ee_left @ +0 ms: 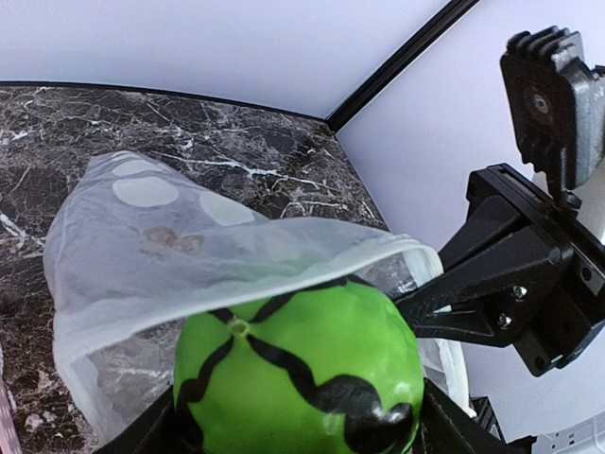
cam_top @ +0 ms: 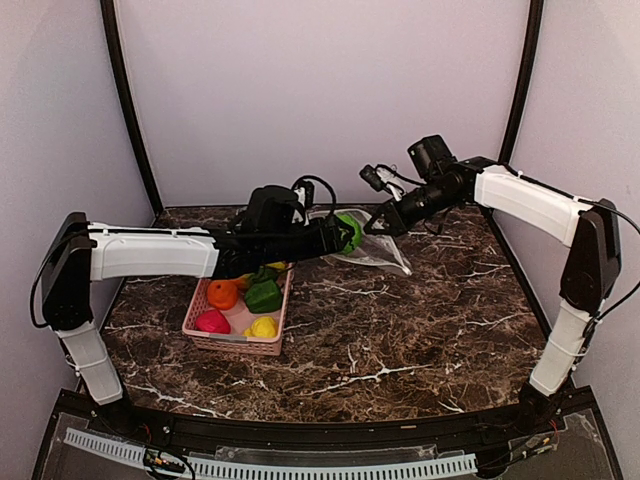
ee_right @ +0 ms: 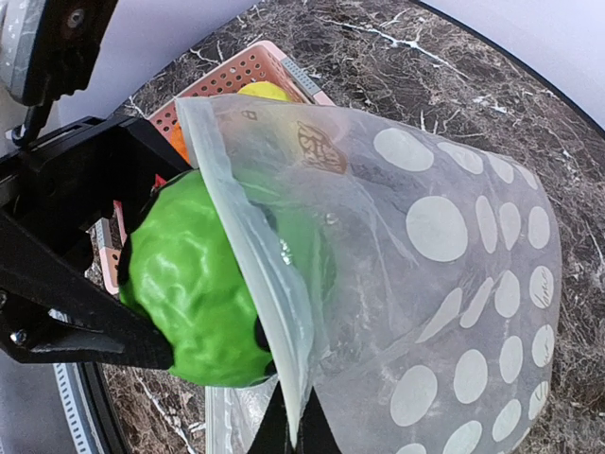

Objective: Place the food in the zip-top bag and seal the zipper
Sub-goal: Place the fake fruit in the zipper food storage bag.

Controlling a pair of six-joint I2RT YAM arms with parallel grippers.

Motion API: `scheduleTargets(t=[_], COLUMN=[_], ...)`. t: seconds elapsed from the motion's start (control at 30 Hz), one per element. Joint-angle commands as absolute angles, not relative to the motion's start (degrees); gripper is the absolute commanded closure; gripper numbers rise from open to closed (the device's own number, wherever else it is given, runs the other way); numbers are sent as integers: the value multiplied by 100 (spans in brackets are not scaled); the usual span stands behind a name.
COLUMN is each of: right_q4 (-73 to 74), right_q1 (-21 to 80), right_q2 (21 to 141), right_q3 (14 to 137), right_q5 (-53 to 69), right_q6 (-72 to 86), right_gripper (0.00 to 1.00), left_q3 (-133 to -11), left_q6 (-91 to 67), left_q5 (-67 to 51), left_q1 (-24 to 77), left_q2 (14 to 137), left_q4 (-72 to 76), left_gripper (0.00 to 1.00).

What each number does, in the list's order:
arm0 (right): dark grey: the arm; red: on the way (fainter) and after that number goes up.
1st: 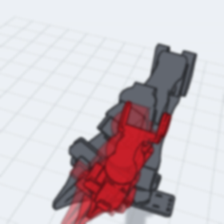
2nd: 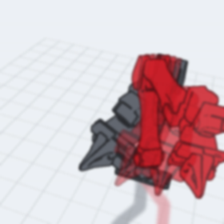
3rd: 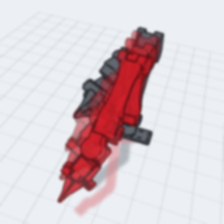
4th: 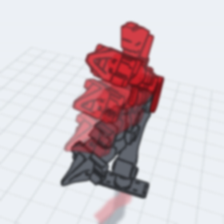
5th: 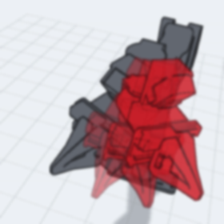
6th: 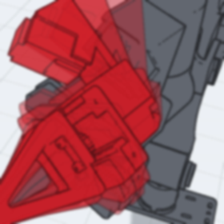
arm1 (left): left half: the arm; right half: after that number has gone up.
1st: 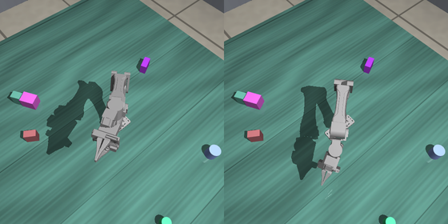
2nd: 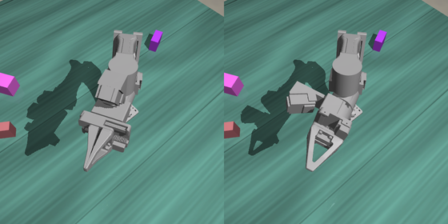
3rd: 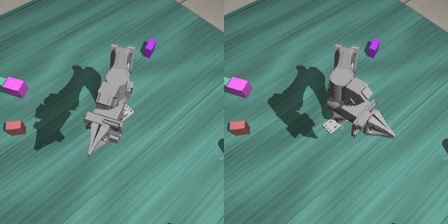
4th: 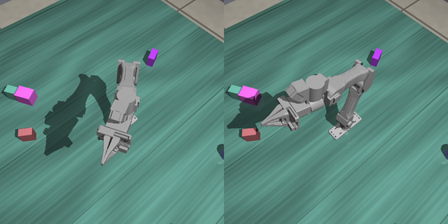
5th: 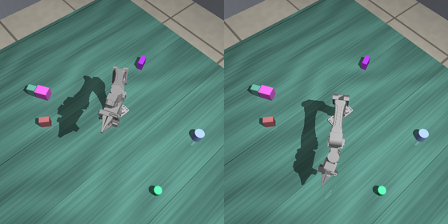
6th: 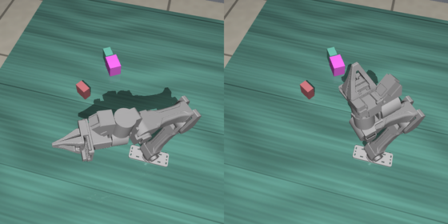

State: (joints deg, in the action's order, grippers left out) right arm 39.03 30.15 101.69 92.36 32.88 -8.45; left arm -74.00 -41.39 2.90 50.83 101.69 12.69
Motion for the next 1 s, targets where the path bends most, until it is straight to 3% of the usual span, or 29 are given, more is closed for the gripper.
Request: scheduleTargets(t=[0.0, 0.37, 0.43, 0.53, 0.6, 0.83, 0.97], right_q4=[3874, 3968, 3977, 3986, 3990, 3999, 4000], right_q1=[3076, 3295, 3296, 3289, 3292, 3280, 3237], right_q2=[10034, 9772, 9775, 9773, 9772, 9804, 9840], right_q3=[9378, 9172, 9174, 9210, 9230, 9254, 9277], right_q5=[3535, 3676, 3674, 3708, 3696, 3556, 3621], right_q6=[-850, -1168, -1177, -1148, -1127, -1100, -1035], right_gripper=[100, 100, 100, 100, 100, 100, 100], left_q3=[-7423, -8138, -8153, -8146, -8110, -7928, -7918], left_q6=[-4287, -4842, -4863, -4871, -4844, -4539, -4450], left_q5=[492, 168, 85, 16, 17, -169, -125], left_q1=[5034, 4935, 4939, 4939, 4939, 4939, 4939], left_q2=[10233, 10788, 10797, 10747, 10671, 10293, 10190], left_q4=[1026, 961, 1047, 1115, 1157, 1369, 1318], left_gripper=[82, 85, 78, 54, 43, 22, 15])
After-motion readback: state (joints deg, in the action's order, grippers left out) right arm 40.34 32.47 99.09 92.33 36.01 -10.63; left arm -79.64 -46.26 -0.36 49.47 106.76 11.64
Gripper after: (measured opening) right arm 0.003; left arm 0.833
